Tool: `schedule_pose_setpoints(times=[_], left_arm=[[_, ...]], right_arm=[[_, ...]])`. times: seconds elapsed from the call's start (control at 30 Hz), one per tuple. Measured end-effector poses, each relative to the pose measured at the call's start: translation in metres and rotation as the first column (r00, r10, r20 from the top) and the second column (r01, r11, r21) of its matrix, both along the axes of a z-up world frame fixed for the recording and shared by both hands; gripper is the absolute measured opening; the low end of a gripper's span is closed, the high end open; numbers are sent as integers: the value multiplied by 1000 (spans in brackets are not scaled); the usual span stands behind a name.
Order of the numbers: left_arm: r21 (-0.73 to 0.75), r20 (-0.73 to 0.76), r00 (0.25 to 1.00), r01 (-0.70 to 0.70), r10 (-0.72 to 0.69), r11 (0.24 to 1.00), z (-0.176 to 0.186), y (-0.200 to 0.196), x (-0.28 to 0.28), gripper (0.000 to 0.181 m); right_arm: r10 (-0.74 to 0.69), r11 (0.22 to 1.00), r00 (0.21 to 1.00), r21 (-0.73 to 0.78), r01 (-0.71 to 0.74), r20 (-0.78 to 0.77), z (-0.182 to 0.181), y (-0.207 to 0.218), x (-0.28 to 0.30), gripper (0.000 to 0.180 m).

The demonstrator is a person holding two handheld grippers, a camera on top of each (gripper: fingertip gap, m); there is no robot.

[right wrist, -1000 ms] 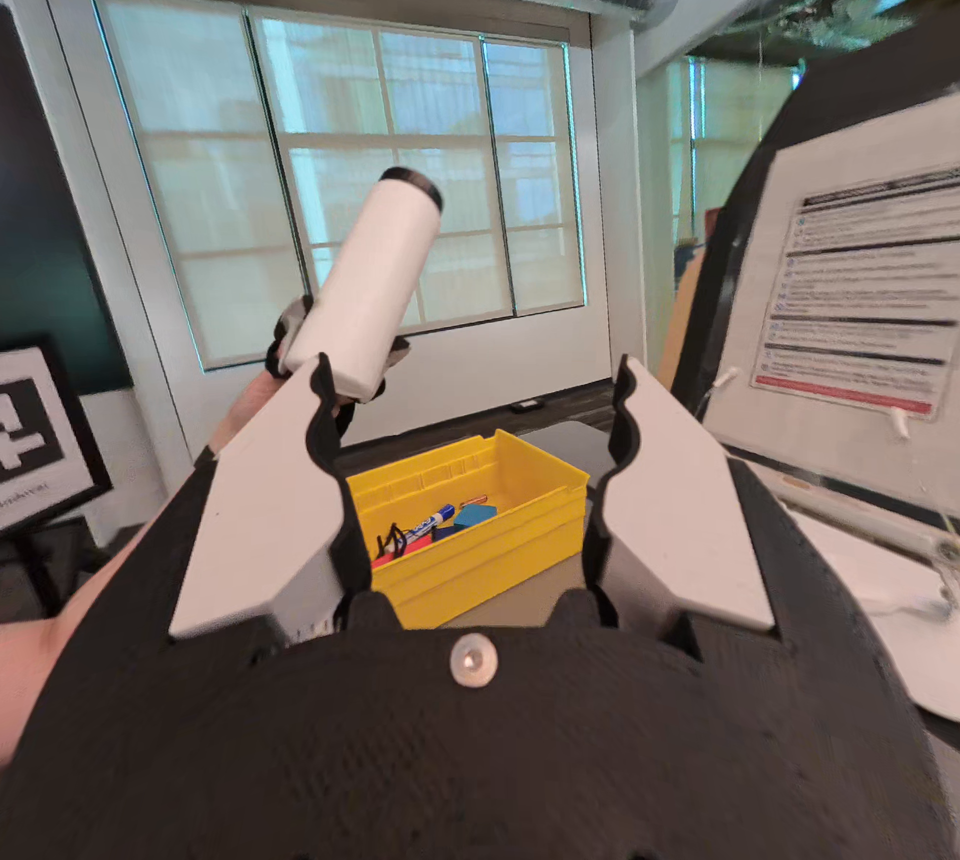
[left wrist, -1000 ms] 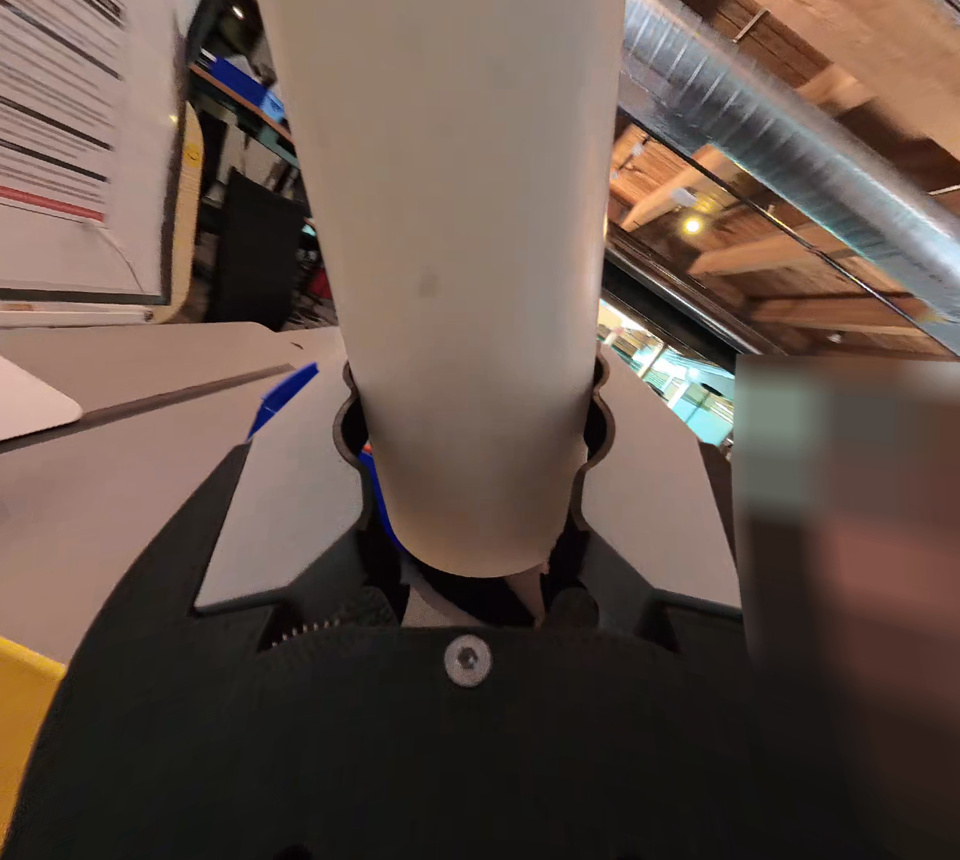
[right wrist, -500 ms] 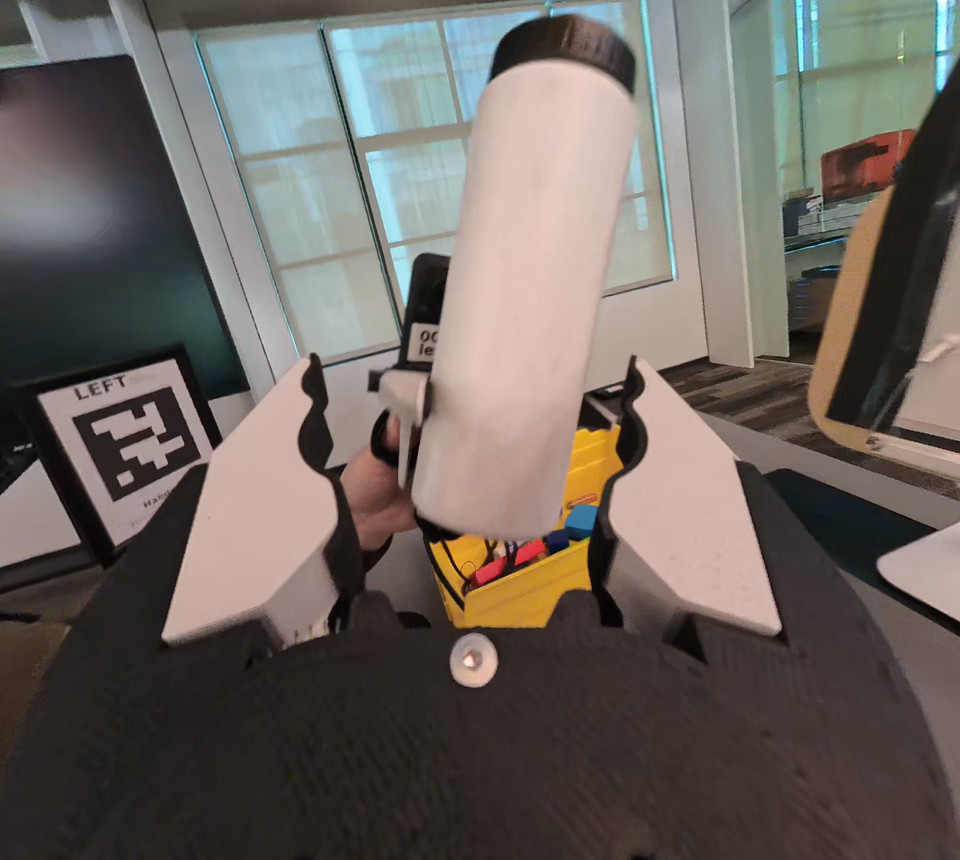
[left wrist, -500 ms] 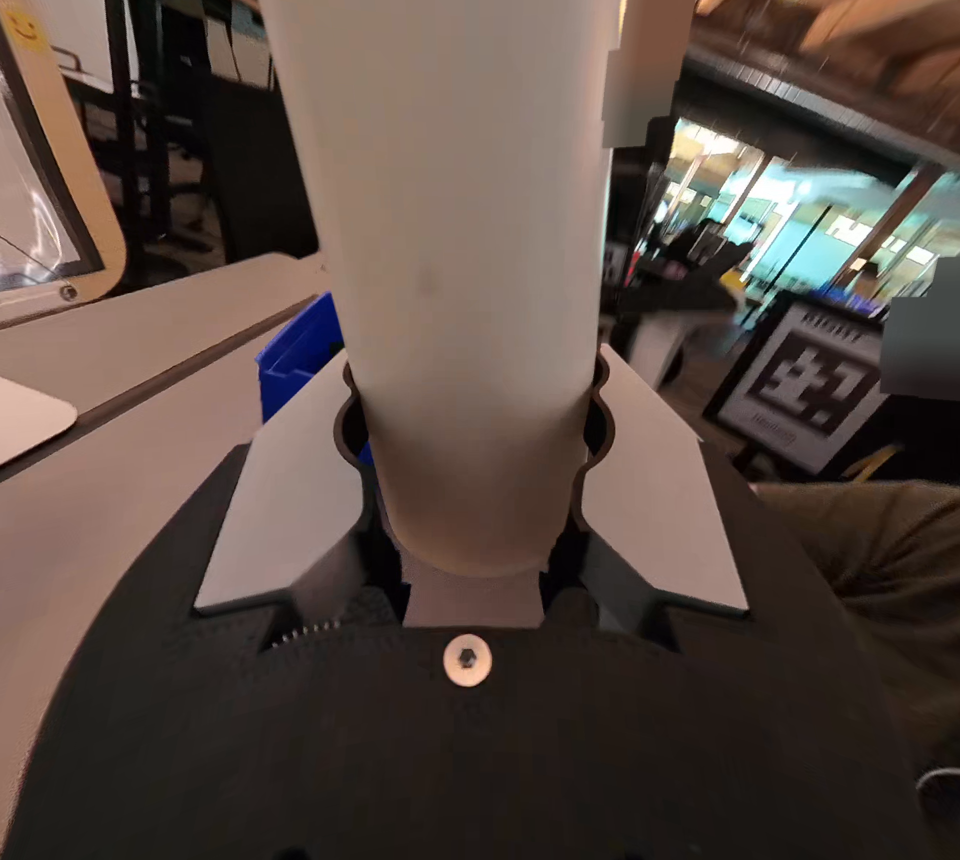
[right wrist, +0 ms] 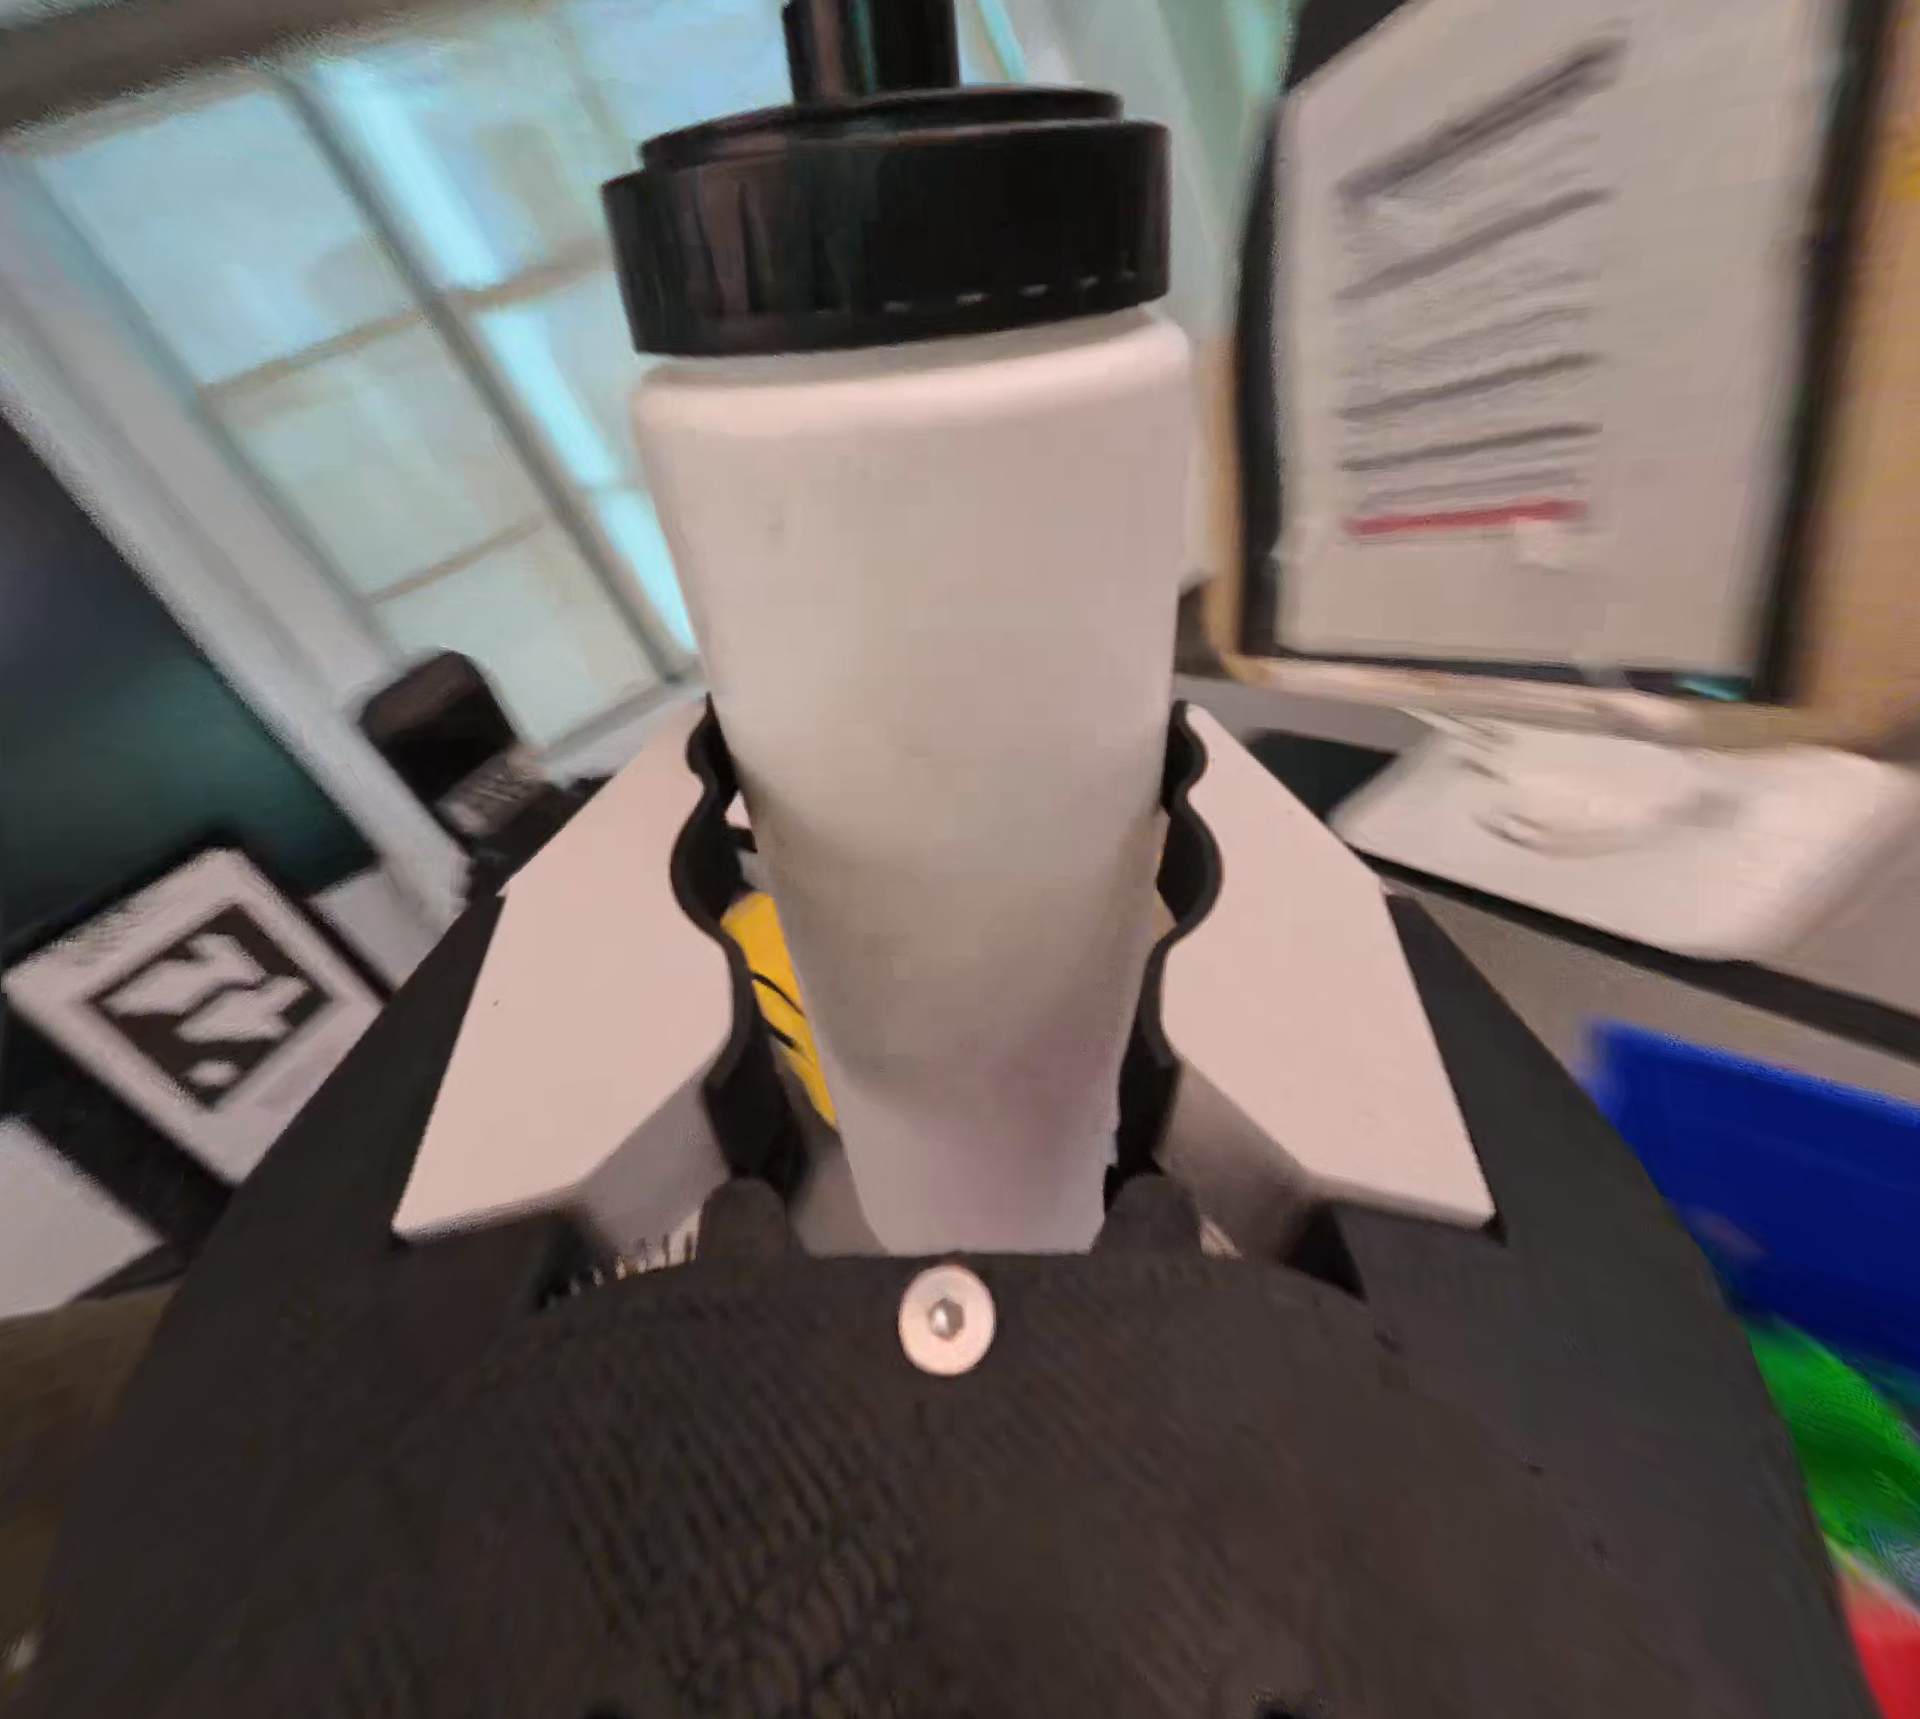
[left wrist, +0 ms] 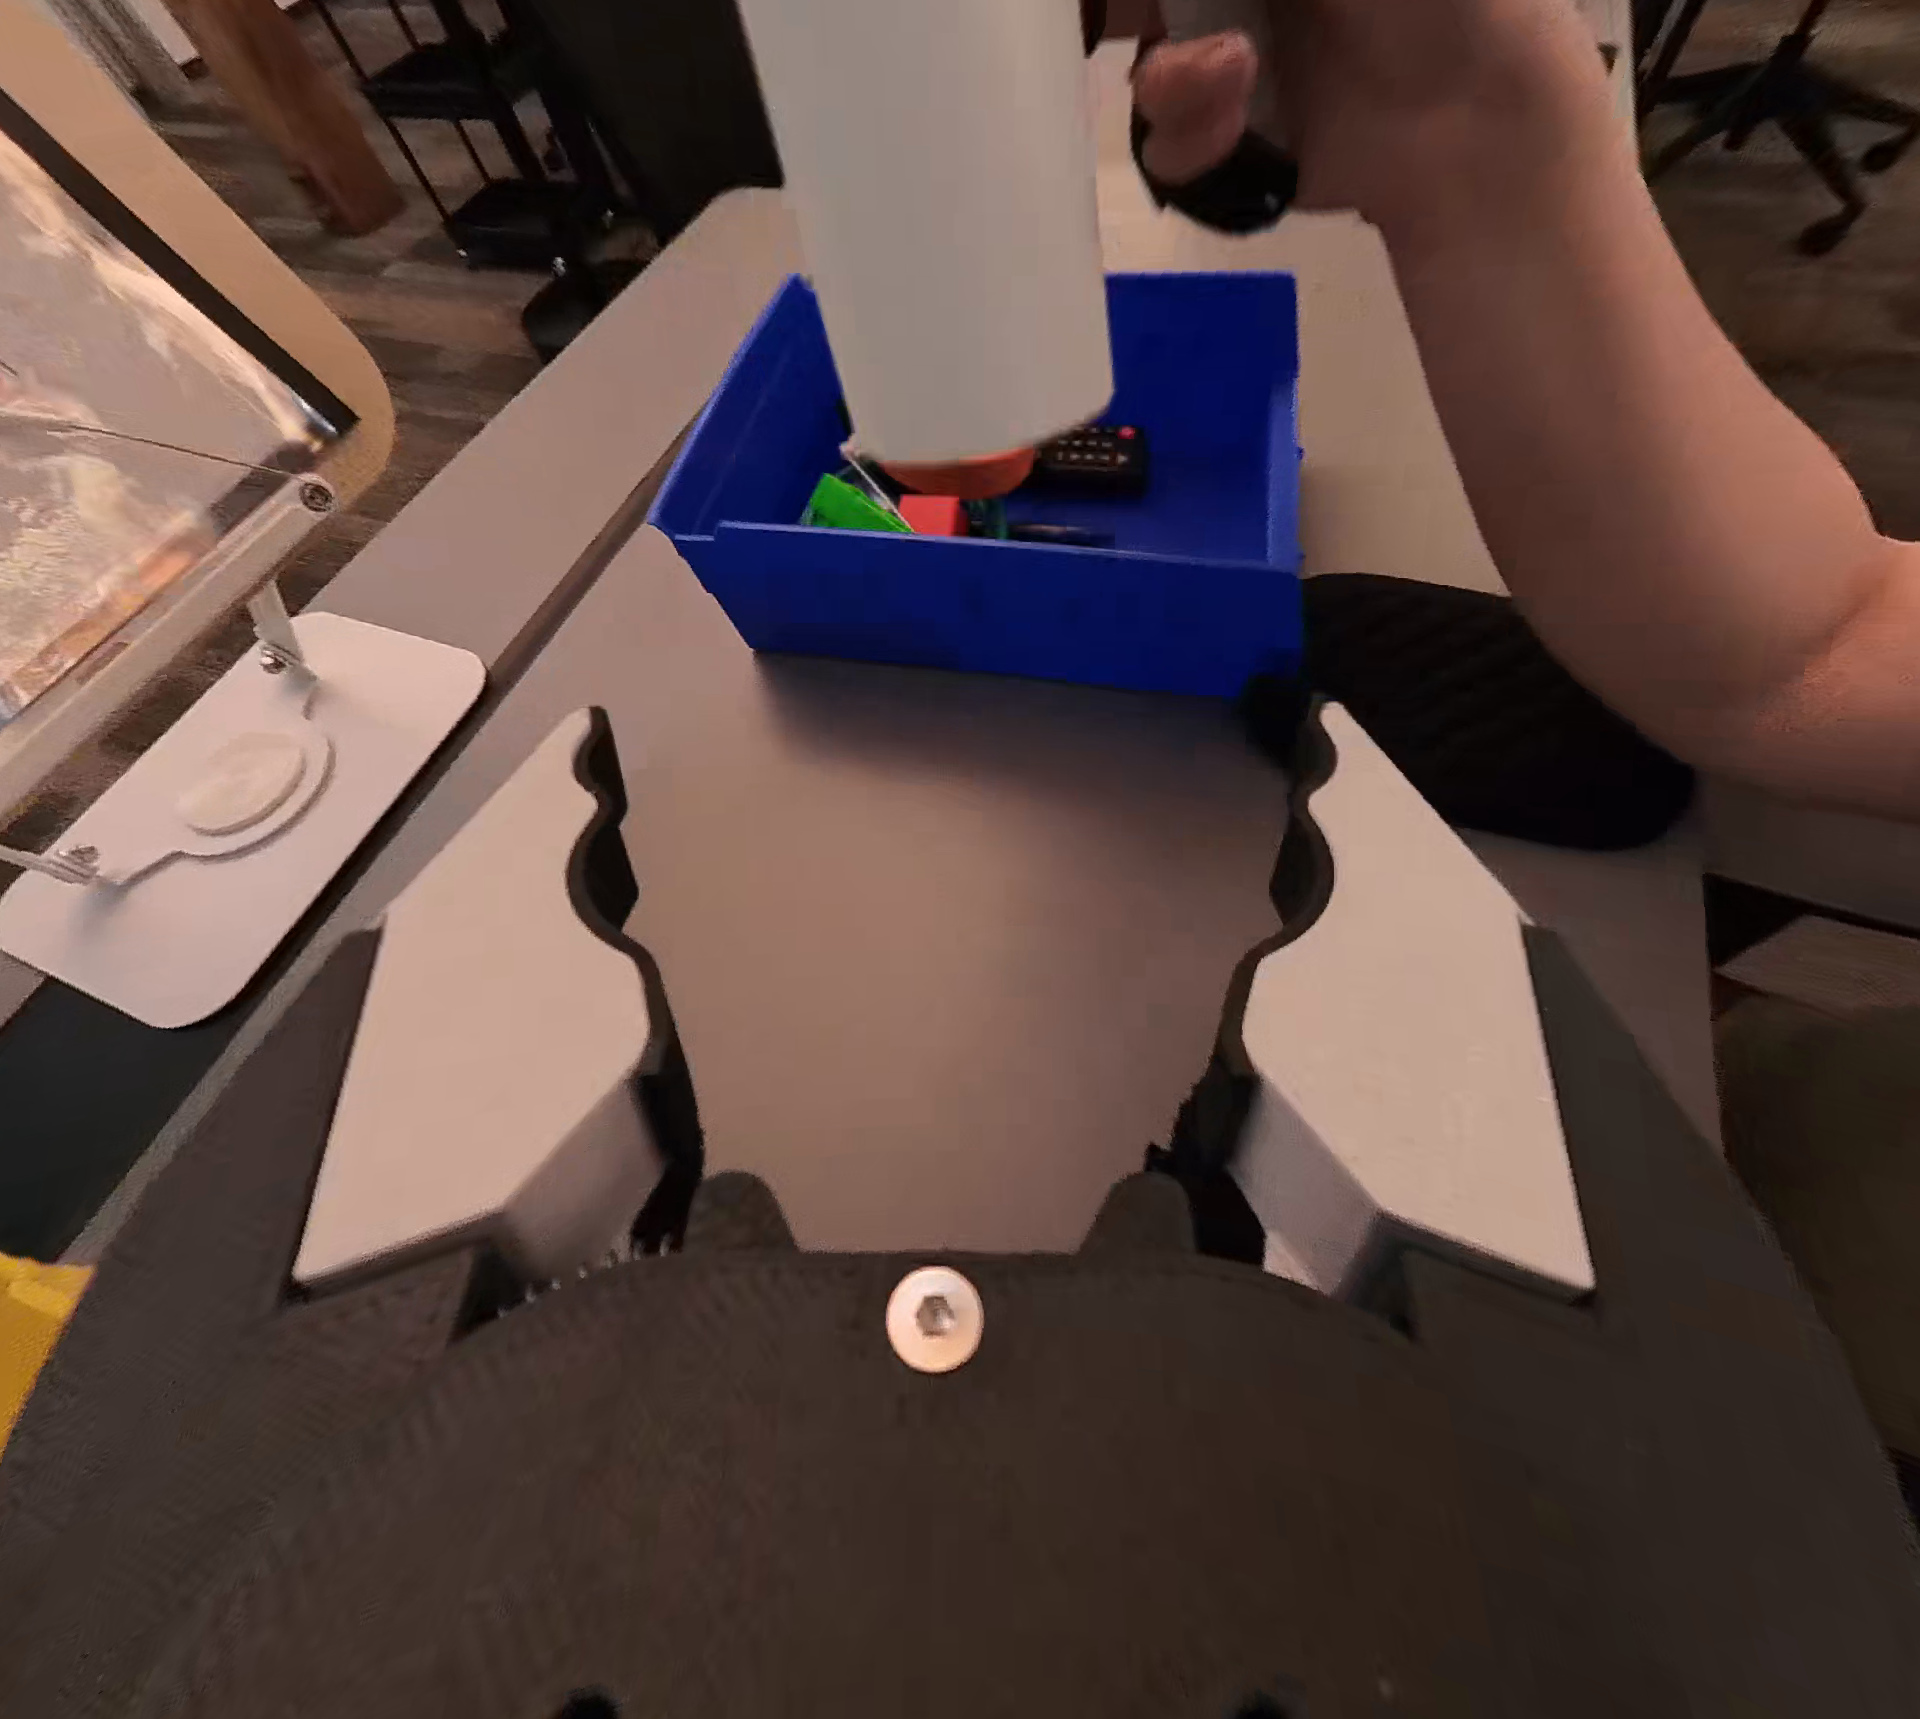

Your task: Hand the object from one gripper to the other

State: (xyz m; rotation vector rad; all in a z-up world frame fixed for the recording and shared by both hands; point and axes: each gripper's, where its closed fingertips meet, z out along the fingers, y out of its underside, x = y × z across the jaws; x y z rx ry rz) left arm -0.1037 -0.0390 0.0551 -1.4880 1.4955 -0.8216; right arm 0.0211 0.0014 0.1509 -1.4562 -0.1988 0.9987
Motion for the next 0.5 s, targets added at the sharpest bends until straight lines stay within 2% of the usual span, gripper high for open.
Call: schedule_pose_setpoints(times=[0.07, 0.17, 0.23, 0.4, 0.5], left_arm=[[-20, -20, 1000, 9, -9, 1000, 1, -3, -5, 123], [-63, -31, 999, 23, -25, 998, 1, -6, -9, 120], [-103, -8, 999, 37, -38, 994, 4, -7, -11, 117], [-206, 56, 997, 57, -46, 977, 13, -3, -17, 112], [-238, 79, 996, 57, -39, 970, 16, 2, -22, 108]], right_arm=[[-135, 979, 983, -134, 151, 121, -28, -2, 50, 82], [-247, 863, 939, -386, 325, 238, -87, -5, 109, 82], [-194, 794, 936, -514, 326, 293, -124, -9, 123, 82], [70, 683, 961, -715, 149, 267, -185, -13, 91, 82], [171, 574, 927, -798, 182, 335, -223, -10, 77, 82]])
